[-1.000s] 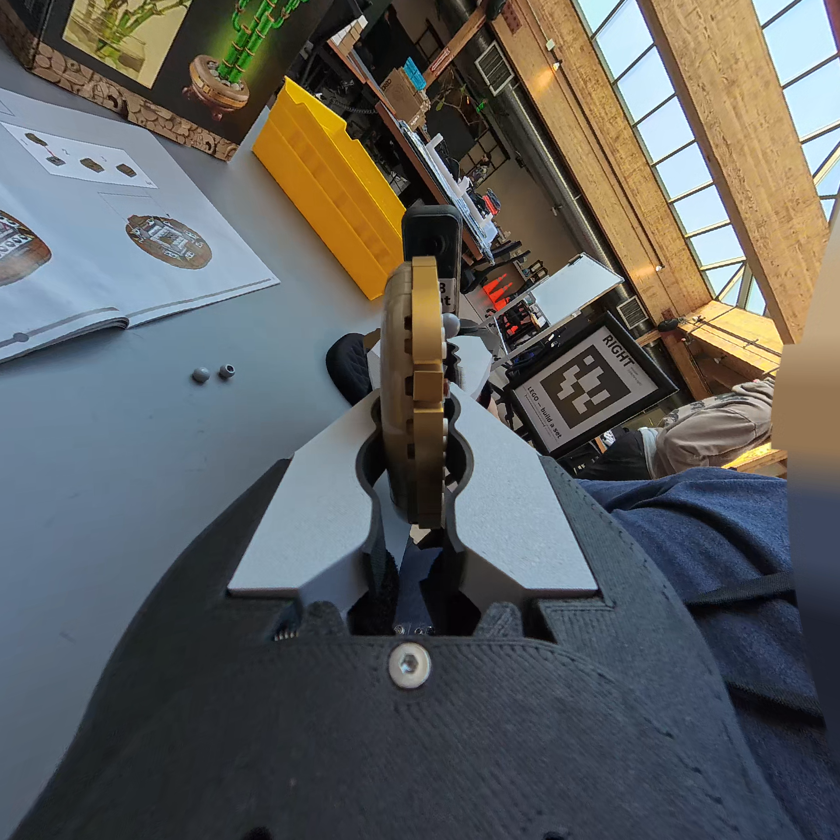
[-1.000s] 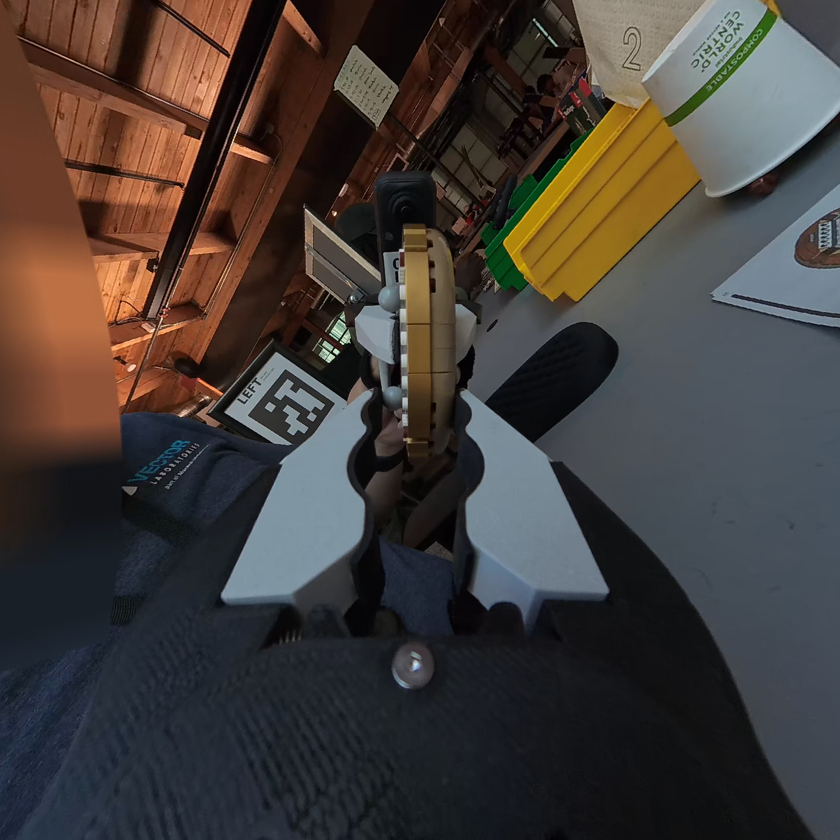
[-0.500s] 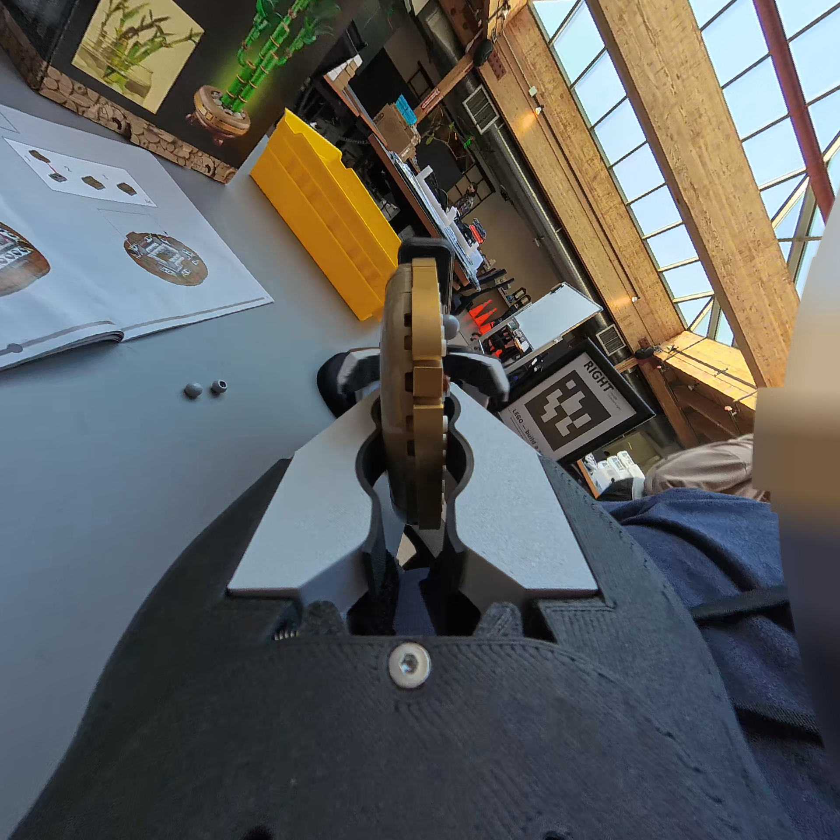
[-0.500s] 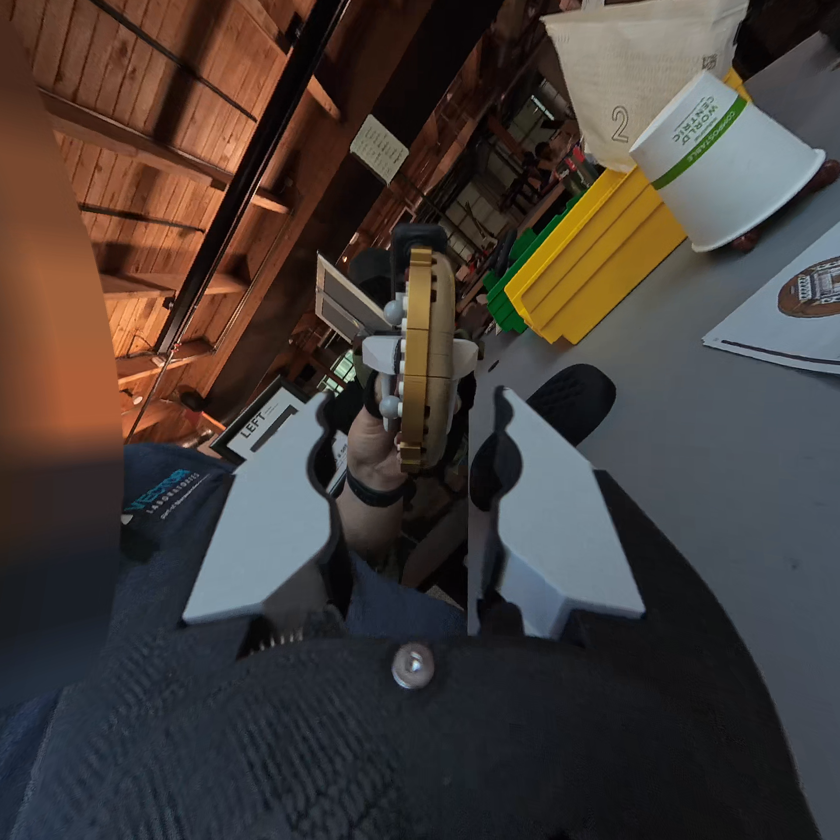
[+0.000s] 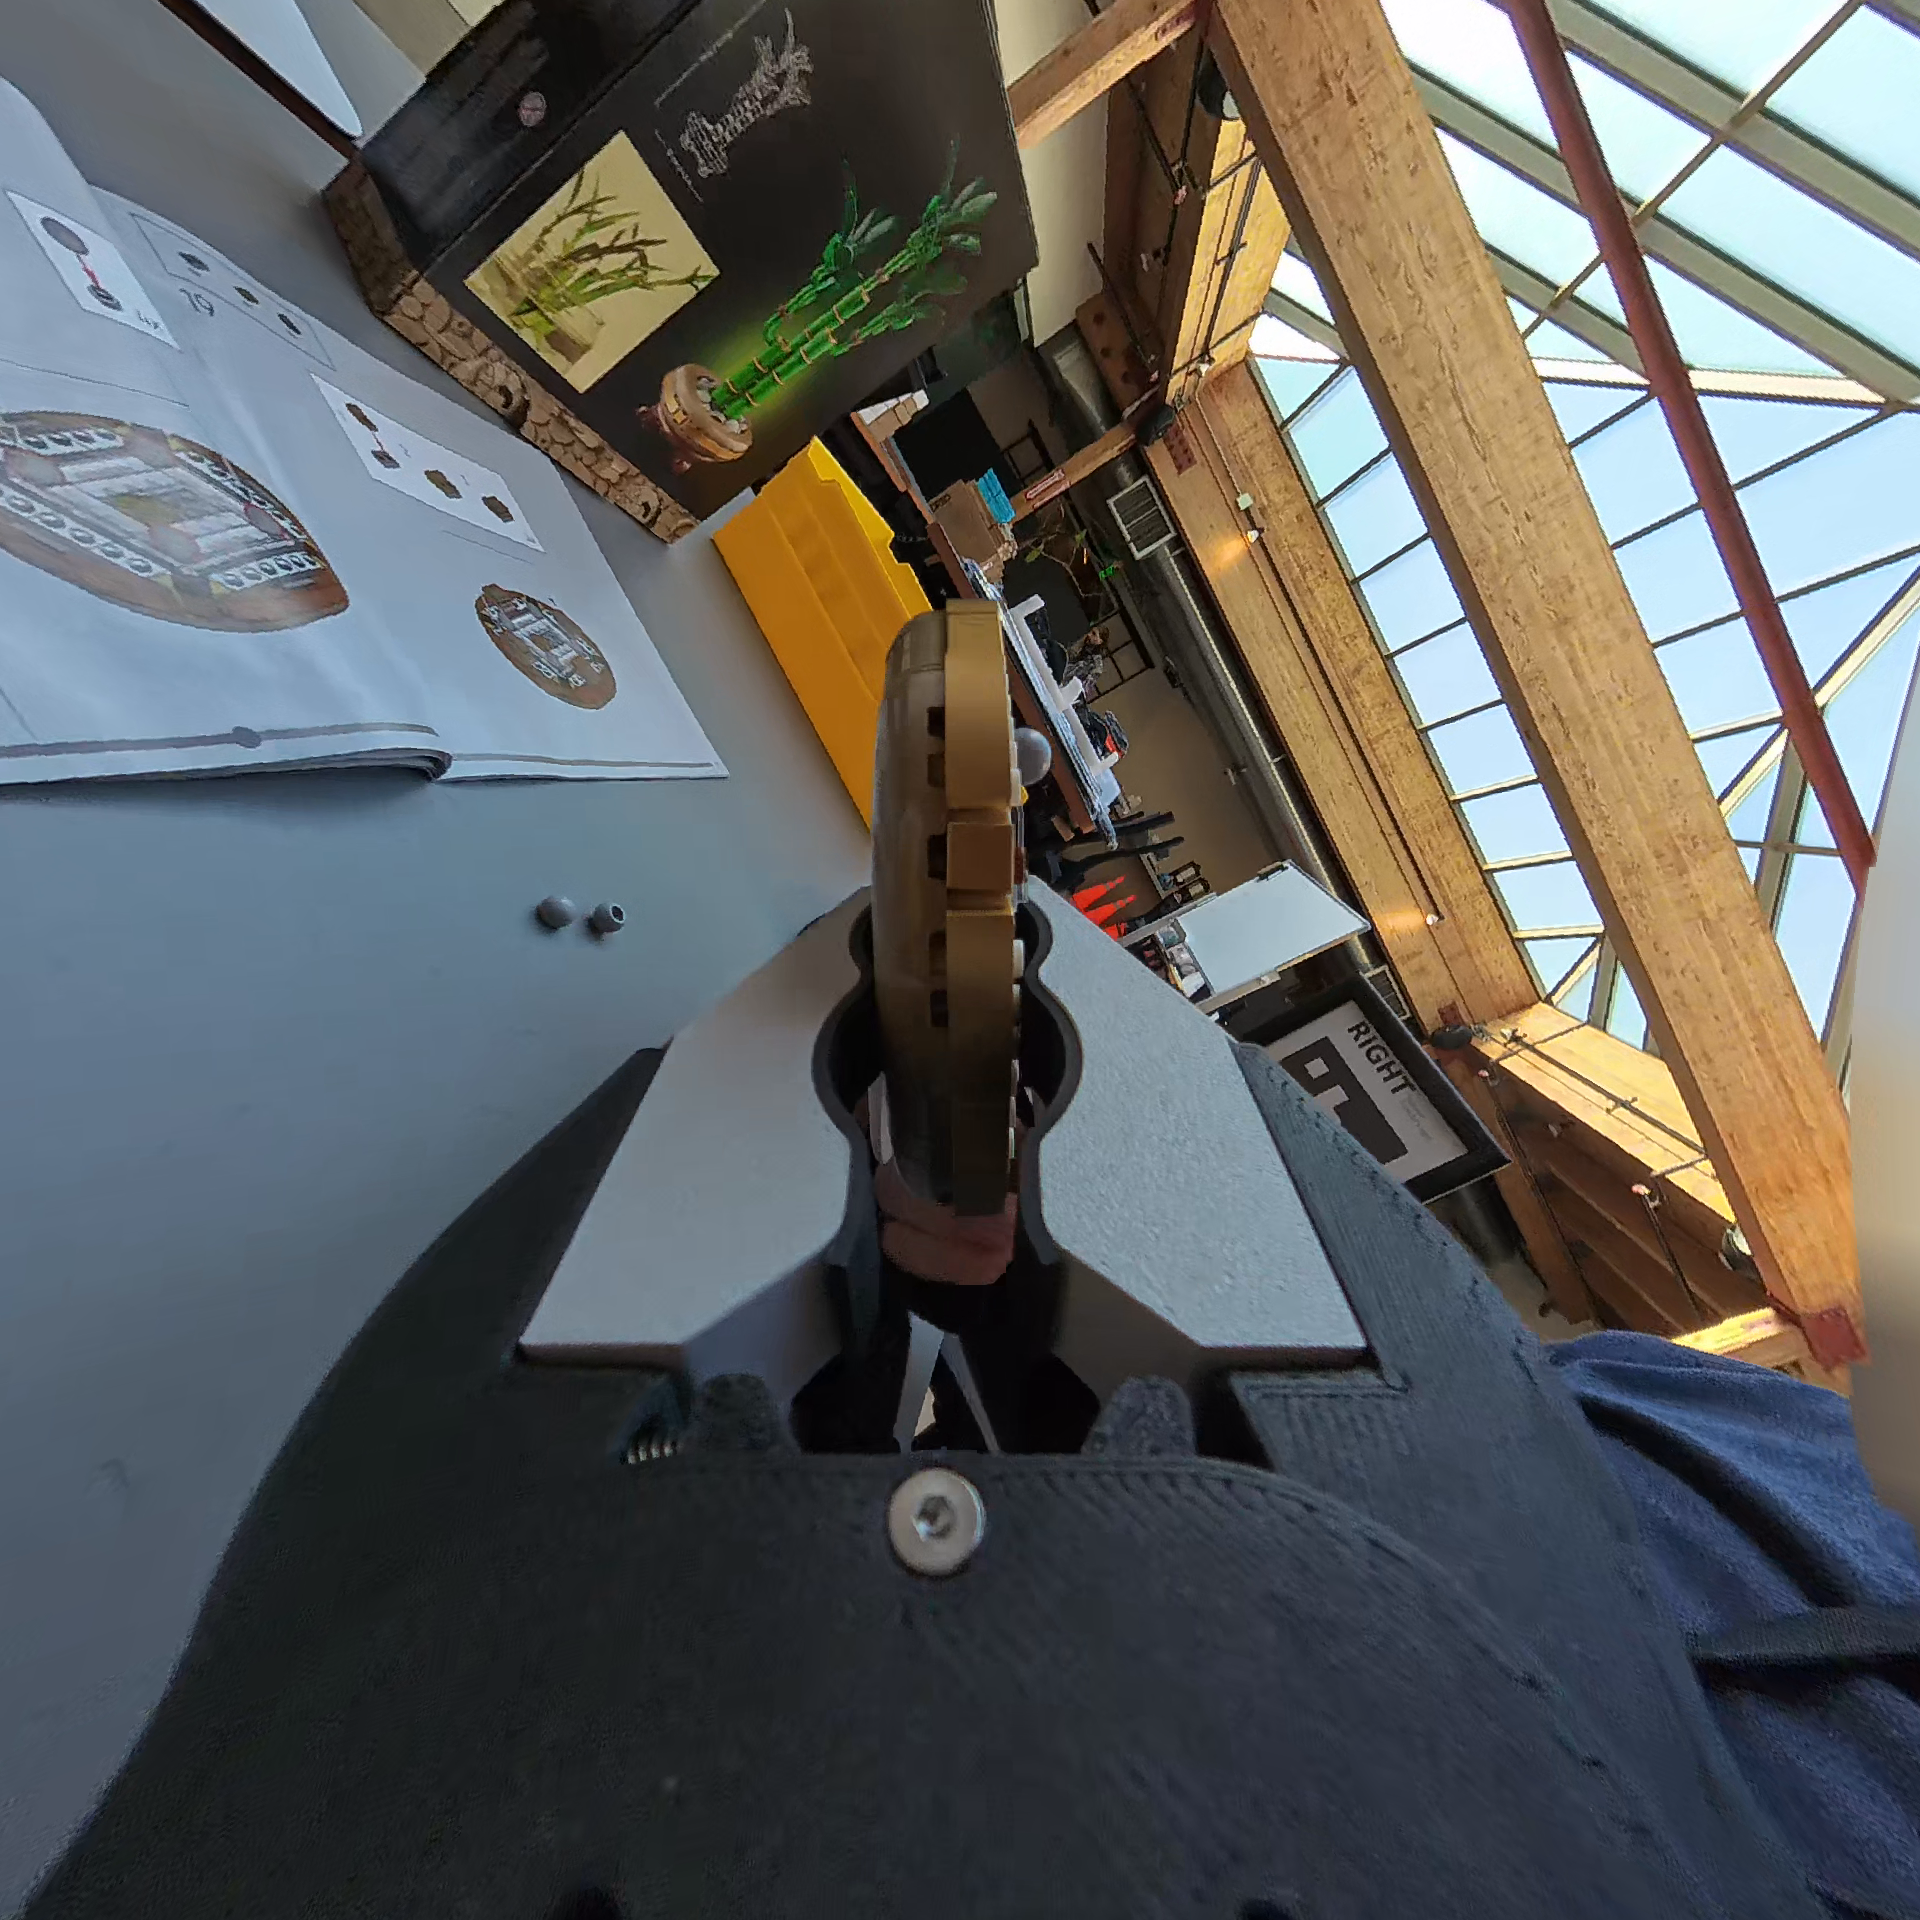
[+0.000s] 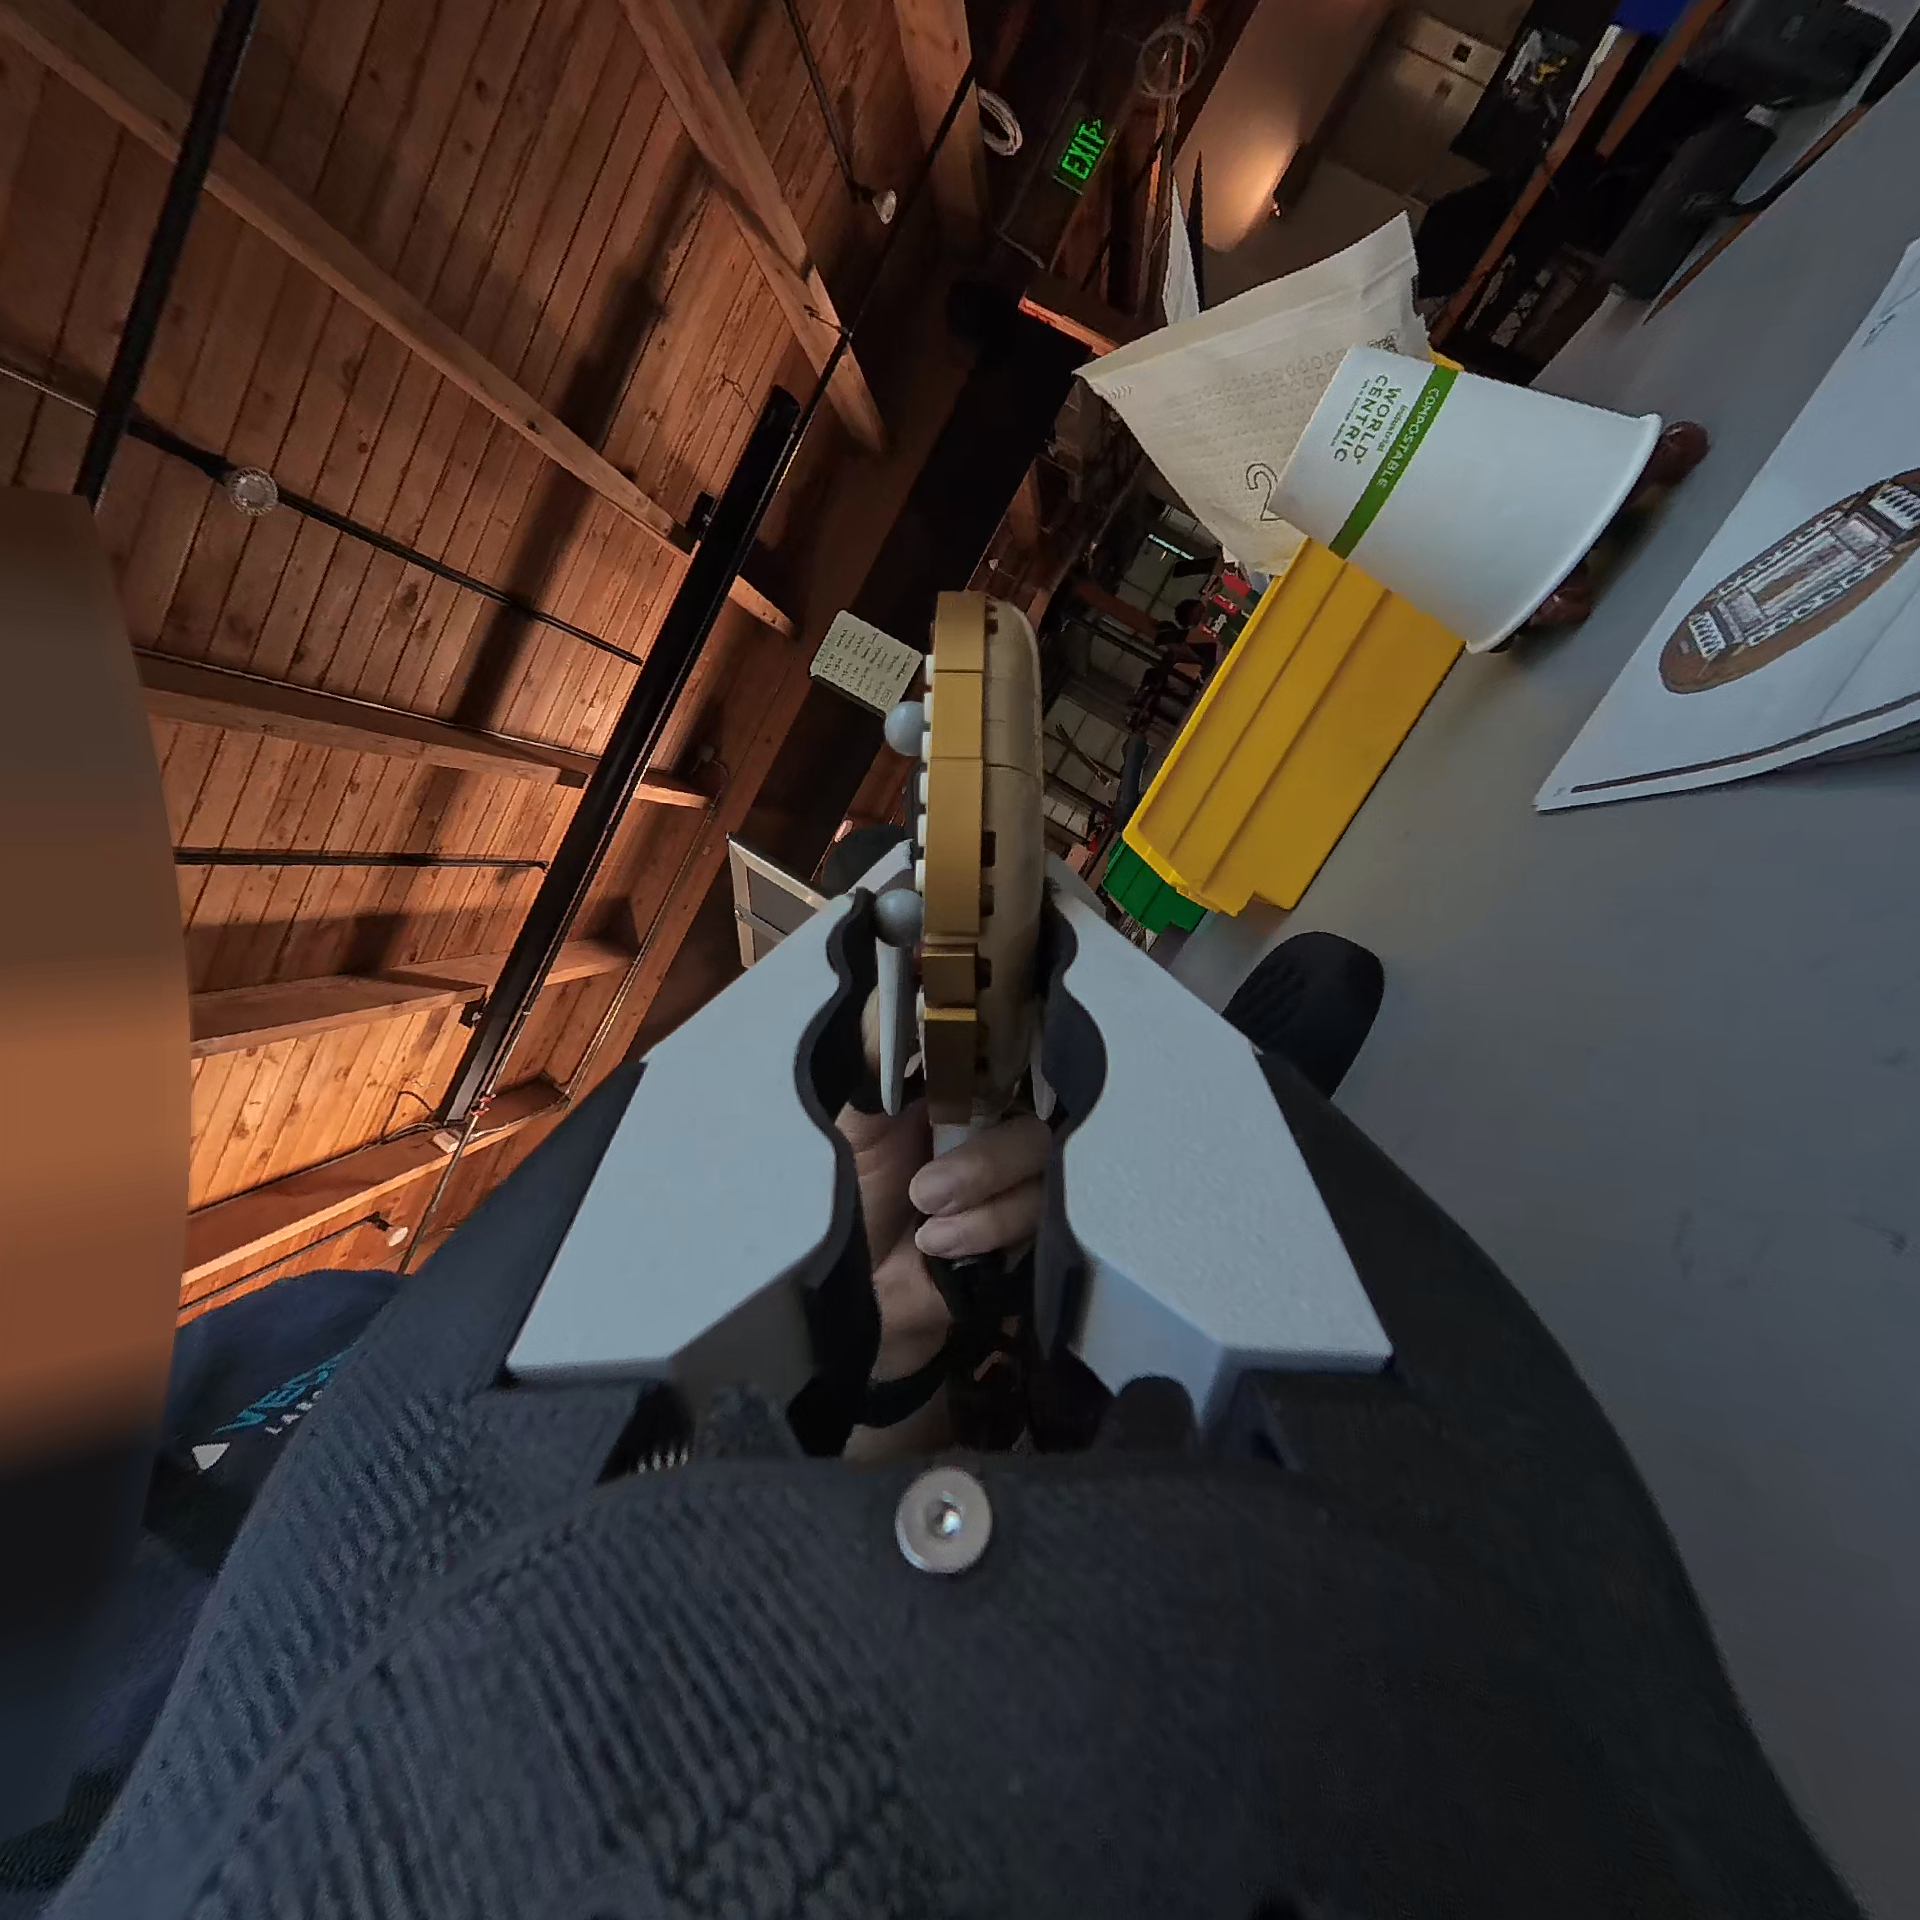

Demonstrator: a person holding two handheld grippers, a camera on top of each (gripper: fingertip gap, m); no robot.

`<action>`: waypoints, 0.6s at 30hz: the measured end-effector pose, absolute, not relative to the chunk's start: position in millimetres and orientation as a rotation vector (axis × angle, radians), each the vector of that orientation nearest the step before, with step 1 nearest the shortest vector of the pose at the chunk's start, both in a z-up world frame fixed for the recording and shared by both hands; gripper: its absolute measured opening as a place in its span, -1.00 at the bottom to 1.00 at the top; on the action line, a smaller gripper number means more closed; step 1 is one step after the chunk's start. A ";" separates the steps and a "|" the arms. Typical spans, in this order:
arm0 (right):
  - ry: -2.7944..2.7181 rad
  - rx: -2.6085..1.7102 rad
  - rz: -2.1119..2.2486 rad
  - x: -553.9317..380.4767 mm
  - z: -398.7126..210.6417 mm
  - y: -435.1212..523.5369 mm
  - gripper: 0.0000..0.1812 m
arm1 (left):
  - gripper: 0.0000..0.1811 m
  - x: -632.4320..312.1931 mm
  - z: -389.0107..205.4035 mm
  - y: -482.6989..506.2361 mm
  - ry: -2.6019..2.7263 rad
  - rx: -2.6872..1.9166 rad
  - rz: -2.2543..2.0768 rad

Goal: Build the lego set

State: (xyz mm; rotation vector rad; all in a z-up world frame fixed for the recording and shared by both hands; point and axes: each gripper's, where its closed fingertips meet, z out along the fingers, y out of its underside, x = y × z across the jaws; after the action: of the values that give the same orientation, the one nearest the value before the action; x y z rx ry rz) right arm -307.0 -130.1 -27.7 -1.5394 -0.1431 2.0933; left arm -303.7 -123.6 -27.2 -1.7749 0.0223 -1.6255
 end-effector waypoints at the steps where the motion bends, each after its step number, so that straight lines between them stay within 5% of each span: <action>1: -0.127 -1.534 2.100 -307.5 -27.8 -129.0 -0.69 | -0.78 -304.3 -27.2 -122.9 0.009 -1.766 -1.643; 10: -0.208 -1.690 2.327 -305.0 -26.7 -136.1 -0.69 | -0.65 -302.3 -21.0 -137.2 0.044 -1.814 -1.882; 13: -0.353 -1.778 2.260 -305.7 -29.9 -141.0 -0.68 | -0.78 -303.4 -31.3 -137.9 -0.004 -1.863 -1.948; 18: -0.404 -1.740 2.007 -305.4 -19.8 -126.8 -0.37 | -0.78 -313.7 -24.3 -124.2 -0.208 -1.675 -2.006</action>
State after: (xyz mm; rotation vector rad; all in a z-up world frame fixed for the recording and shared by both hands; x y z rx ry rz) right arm -305.4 -126.8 -19.8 -1.7401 -0.4042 2.0065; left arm -313.7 -124.2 -24.3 -1.6753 -0.2080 -2.0056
